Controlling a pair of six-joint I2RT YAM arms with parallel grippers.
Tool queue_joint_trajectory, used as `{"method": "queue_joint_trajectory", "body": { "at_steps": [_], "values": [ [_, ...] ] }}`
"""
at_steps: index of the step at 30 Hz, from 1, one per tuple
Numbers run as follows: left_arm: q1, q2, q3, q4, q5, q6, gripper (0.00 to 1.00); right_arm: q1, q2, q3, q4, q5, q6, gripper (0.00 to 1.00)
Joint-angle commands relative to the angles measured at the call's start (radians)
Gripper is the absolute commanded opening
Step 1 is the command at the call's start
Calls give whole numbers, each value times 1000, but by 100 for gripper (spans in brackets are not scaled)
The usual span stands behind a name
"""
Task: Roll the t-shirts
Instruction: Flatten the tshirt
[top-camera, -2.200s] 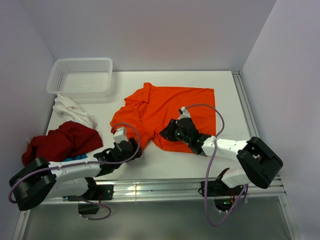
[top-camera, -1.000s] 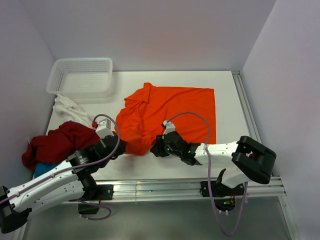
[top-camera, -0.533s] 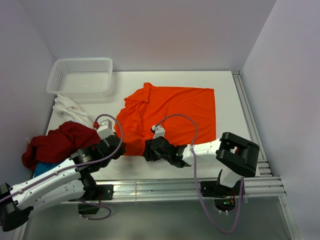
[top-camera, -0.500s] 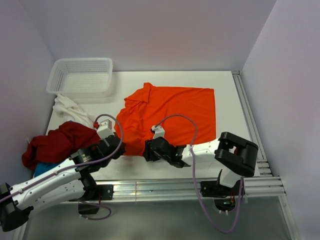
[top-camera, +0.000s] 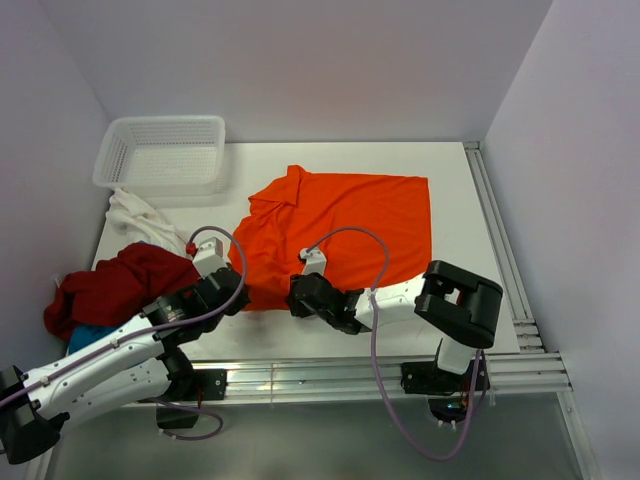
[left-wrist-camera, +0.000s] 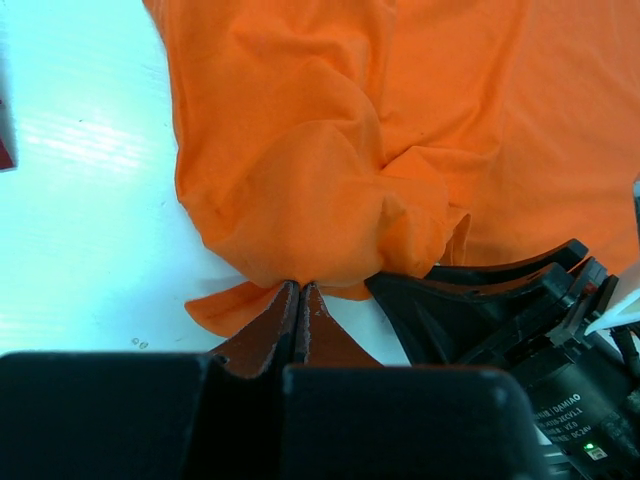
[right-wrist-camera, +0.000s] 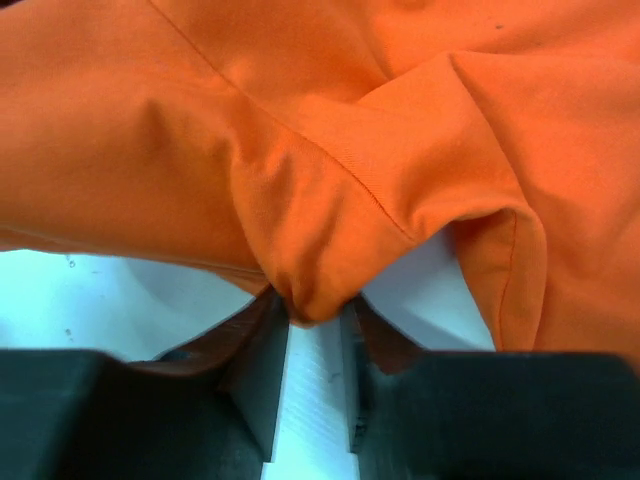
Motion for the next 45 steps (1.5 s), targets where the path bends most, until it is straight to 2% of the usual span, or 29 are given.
{"method": "queue_joint_trajectory", "body": {
  "at_steps": [1, 5, 9, 12, 17, 22, 26, 29, 30, 32, 33, 34, 35, 37, 41, 44, 45],
  "values": [
    [10, 3, 36, 10, -1, 16, 0, 5, -22, 2, 41, 6, -8, 29],
    [24, 19, 40, 18, 10, 28, 0, 6, -109, -19, -43, -31, 1, 8],
    [39, 80, 54, 14, 19, 41, 0, 8, -182, -36, -163, -83, 17, 1],
    [47, 117, 45, 36, 34, 45, 0, 9, -235, -53, -212, -123, 17, 4],
    [56, 160, 28, 63, 72, 67, 0, 9, -323, -94, -266, -146, 4, 17],
    [56, 198, 23, 85, 92, 85, 2, 9, -315, -108, -264, -147, 15, 30],
    [56, 238, 34, 88, 97, 99, 7, 9, -309, -110, -267, -97, 37, 34],
    [56, 267, 40, 73, 76, 90, 23, 8, -346, -126, -281, -61, 61, 38],
    [56, 270, 36, 71, 73, 85, 34, 9, -363, -136, -289, -33, 78, 38],
    [54, 251, 22, 85, 79, 85, 48, 9, -435, -177, -295, -2, 101, 39],
    [54, 238, 16, 88, 77, 81, 58, 9, -467, -192, -300, 29, 134, 42],
    [54, 225, 8, 90, 71, 76, 64, 11, -526, -220, -312, 47, 156, 48],
    [54, 196, -4, 96, 71, 70, 68, 11, -556, -231, -350, 64, 173, 52],
    [54, 165, -12, 100, 82, 74, 77, 9, -643, -249, -401, 126, 230, 54],
    [54, 103, -4, 70, 85, 65, 78, 9, -780, -251, -591, 227, 357, 53],
    [53, 65, 4, 54, 100, 93, 80, 11, -910, -255, -672, 287, 409, 52],
    [53, 31, 5, 62, 109, 102, 92, 11, -947, -255, -727, 293, 432, 51]
  ]
}}
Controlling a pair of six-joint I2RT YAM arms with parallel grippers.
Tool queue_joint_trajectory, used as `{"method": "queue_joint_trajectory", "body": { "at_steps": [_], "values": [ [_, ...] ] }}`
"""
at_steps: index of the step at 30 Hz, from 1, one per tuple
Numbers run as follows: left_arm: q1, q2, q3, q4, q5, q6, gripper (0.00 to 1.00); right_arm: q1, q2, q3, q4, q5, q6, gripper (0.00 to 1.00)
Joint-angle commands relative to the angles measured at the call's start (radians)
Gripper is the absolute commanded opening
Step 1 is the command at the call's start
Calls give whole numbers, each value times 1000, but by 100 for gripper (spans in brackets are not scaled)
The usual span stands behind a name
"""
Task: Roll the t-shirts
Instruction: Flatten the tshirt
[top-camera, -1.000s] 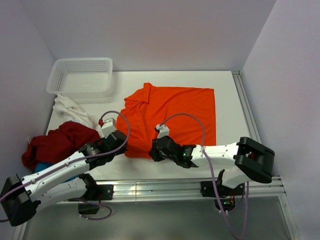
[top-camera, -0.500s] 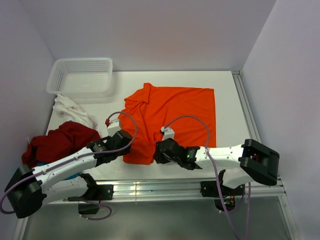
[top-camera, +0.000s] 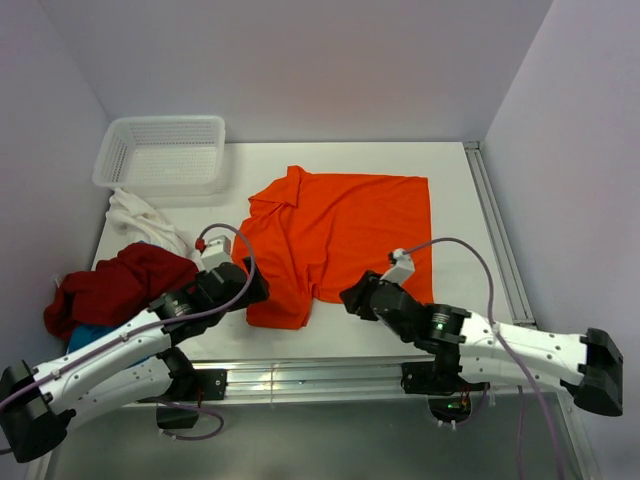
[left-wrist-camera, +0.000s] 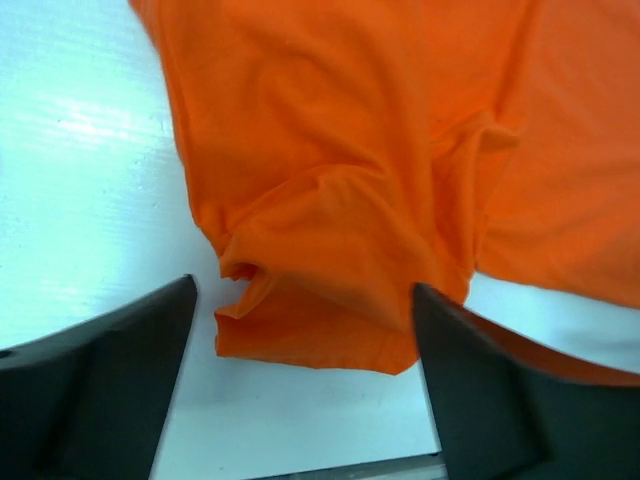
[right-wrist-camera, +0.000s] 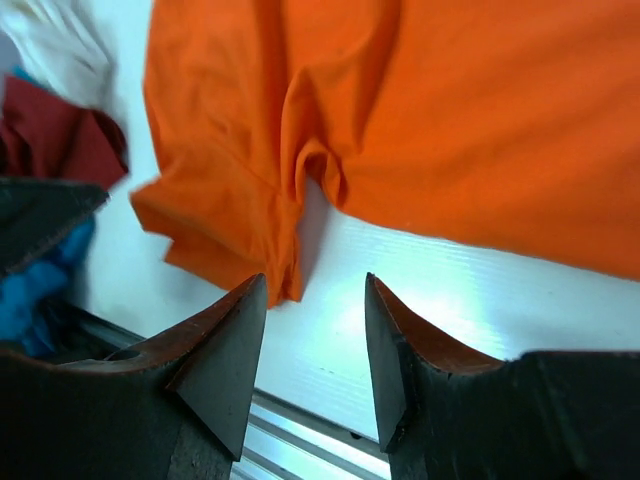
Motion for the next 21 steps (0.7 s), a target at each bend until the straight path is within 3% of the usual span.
{"method": "queue_joint_trajectory", "body": {
  "at_steps": [1, 3, 4, 5, 6, 8, 12, 16, 18, 21],
  "values": [
    [1, -76, 16, 6, 38, 32, 99, 10, -172, -10, -166, 118, 96, 51],
    [1, -126, 33, 15, 97, 59, 99, 14, -287, -21, -168, 139, 33, 54],
    [1, -145, 36, 39, 107, 71, 99, 14, -317, -17, -175, 151, 6, 65],
    [1, -166, 42, 49, 105, 85, 100, 14, -340, -8, -206, 187, -52, 99],
    [1, -172, 43, 60, 78, 97, 100, 12, -364, 38, -320, 223, -21, 100],
    [1, -162, 49, 49, 33, 106, 99, 10, -374, 94, -388, 286, -25, 100],
    [1, -85, 30, 53, -65, 115, 99, 10, -406, 105, -396, 419, -93, 100],
    [1, 7, -18, 211, -21, 206, 99, 10, -450, 42, -363, 508, -107, 100],
    [1, 65, 6, 207, -13, 217, 100, 10, -483, 14, -261, 468, -226, 100],
    [-7, 110, 4, 230, -12, 220, 99, 10, -510, -36, -209, 483, -232, 100]
  ]
}}
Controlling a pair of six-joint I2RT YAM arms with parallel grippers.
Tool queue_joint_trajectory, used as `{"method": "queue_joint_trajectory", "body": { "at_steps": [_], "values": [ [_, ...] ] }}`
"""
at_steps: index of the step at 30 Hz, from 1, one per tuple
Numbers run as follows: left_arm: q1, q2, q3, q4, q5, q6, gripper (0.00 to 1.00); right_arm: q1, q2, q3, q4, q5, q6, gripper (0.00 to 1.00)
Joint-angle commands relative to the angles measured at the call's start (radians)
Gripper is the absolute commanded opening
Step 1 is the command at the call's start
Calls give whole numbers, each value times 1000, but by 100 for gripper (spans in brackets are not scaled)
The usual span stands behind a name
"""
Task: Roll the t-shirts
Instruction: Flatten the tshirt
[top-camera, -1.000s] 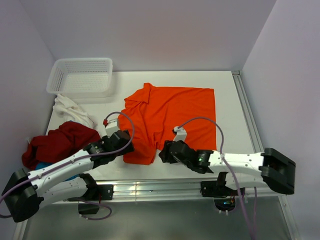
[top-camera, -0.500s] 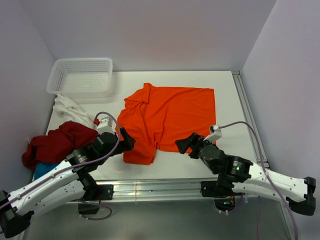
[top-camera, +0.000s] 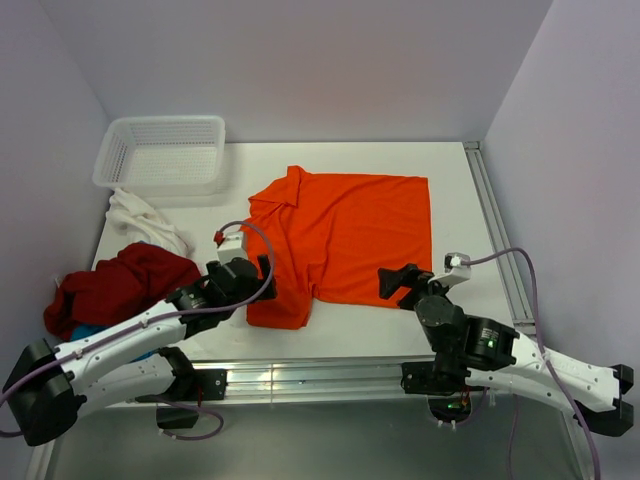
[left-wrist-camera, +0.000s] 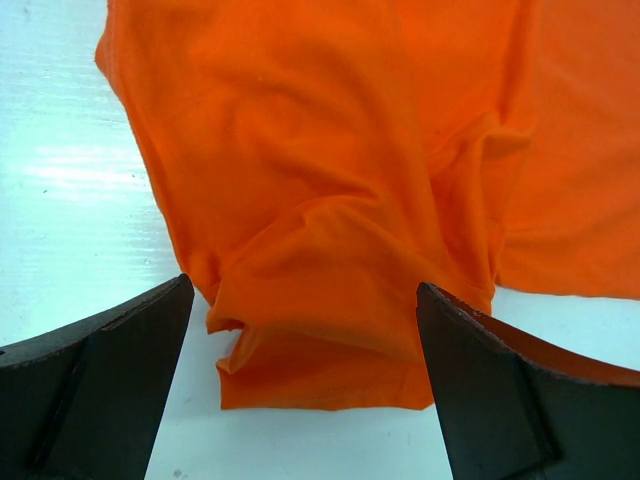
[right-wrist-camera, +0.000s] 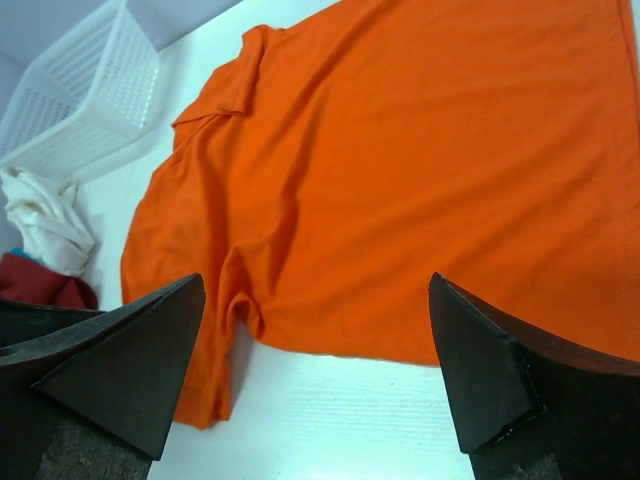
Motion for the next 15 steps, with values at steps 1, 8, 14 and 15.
{"method": "queue_joint_trajectory", "body": {
  "at_steps": [1, 8, 14, 15],
  "values": [
    [-8, 24, 5, 80, -3, 45, 99, 4, -32, -42, 83, 71, -48, 100],
    [-42, -91, -49, 91, -31, 16, 99, 5, 26, -19, -100, 140, 214, 100],
    [-46, -154, -71, 92, -22, 5, 99, 4, 38, -25, -196, 109, 381, 100],
    [-48, -157, -68, 91, -12, 8, 100, 4, 29, -27, -193, 105, 381, 100]
  ]
}}
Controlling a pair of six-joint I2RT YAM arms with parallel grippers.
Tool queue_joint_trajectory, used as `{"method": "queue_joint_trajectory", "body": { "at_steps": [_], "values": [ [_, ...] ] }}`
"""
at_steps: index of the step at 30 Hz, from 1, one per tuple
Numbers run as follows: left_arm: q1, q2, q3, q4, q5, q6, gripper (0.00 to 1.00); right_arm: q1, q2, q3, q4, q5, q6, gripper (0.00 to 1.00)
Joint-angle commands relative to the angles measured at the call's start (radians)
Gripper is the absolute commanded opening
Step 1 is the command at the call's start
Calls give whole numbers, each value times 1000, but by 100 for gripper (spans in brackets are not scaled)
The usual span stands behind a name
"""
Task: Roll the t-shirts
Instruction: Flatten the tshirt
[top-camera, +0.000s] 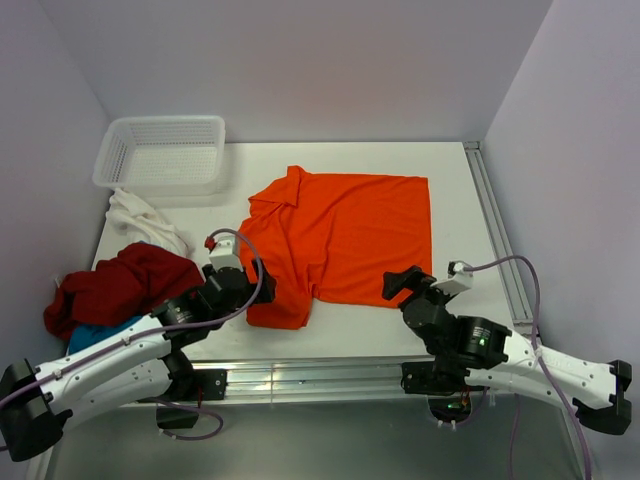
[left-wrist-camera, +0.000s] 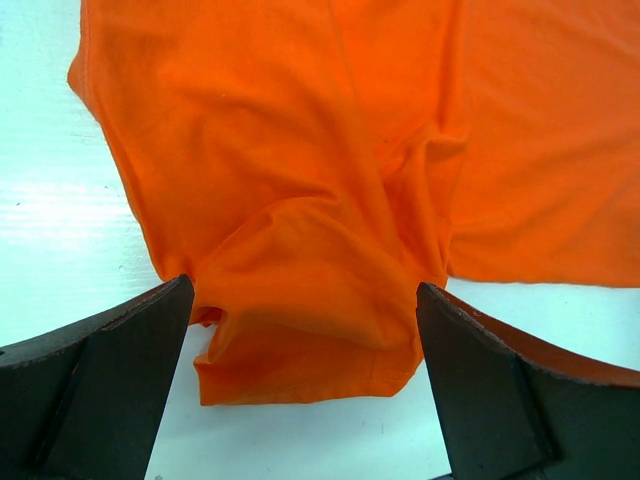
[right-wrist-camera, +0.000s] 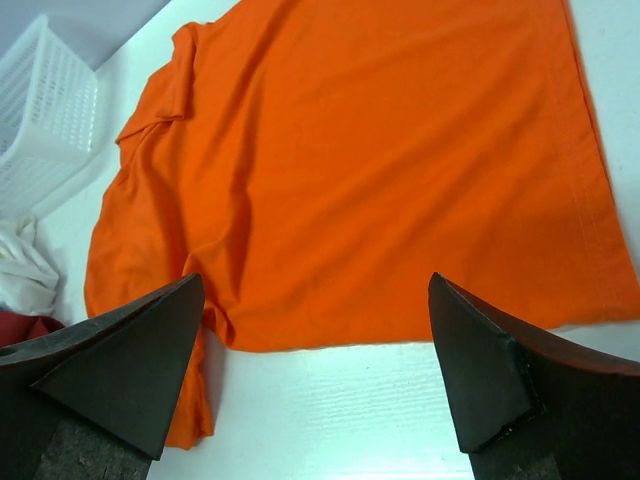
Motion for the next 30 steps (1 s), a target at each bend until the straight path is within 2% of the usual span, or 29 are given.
{"method": "queue_joint_trajectory", "body": {
  "at_steps": [1, 4, 7, 9, 10, 12, 14, 16, 17, 18, 19, 20, 21, 22, 24, 28, 29, 30],
  "values": [
    [-10, -18, 1, 31, -8, 1, 99, 4, -24, 18, -52, 23, 114, 100],
    [-19, -31, 1, 3, -41, -24, 99, 4, -112, 7, -47, -25, 92, 100],
    [-42, -76, -32, 21, -64, -38, 99, 4, -186, -5, -131, -29, 136, 100],
    [-46, -100, -46, -1, -111, -80, 99, 4, -295, -19, -96, -55, 65, 100],
    [-46, -132, -49, 9, -114, -61, 100, 4, -362, -18, -152, -22, 146, 98],
    [-48, -166, -84, 43, -105, -49, 99, 4, -392, -1, -165, 38, 127, 96],
    [-48, -177, -71, 8, -172, -84, 99, 6, -418, 81, -284, 110, 173, 95],
    [-46, -132, 16, -91, -188, -142, 100, 4, -360, 201, -336, 106, 134, 98],
    [-46, -104, 58, -144, -188, -171, 100, 4, -247, 256, -388, 69, 171, 100],
    [-46, -72, 152, -208, -192, -296, 99, 4, -167, 318, -457, 47, 227, 100],
    [-46, 0, 200, -363, -185, -356, 100, 4, -81, 452, -620, 26, 362, 100],
    [-46, 34, 242, -406, -171, -386, 100, 4, 96, 528, -698, -30, 404, 100],
    [-45, 68, 327, -456, -124, -413, 100, 4, 176, 606, -773, -49, 444, 100],
    [-45, 126, 366, -528, -105, -429, 100, 4, 291, 716, -813, -66, 400, 100],
    [-45, 175, 439, -572, -52, -421, 99, 4, 347, 766, -812, -123, 357, 100],
    [-45, 134, 435, -572, -1, -377, 99, -30, 351, 719, -633, -235, 260, 100],
    [-46, 117, 422, -554, 8, -368, 100, -95, 352, 693, -599, -290, 242, 100],
    [-45, 90, 402, -551, 18, -377, 100, -150, 355, 668, -557, -433, 161, 100]
  ]
}}
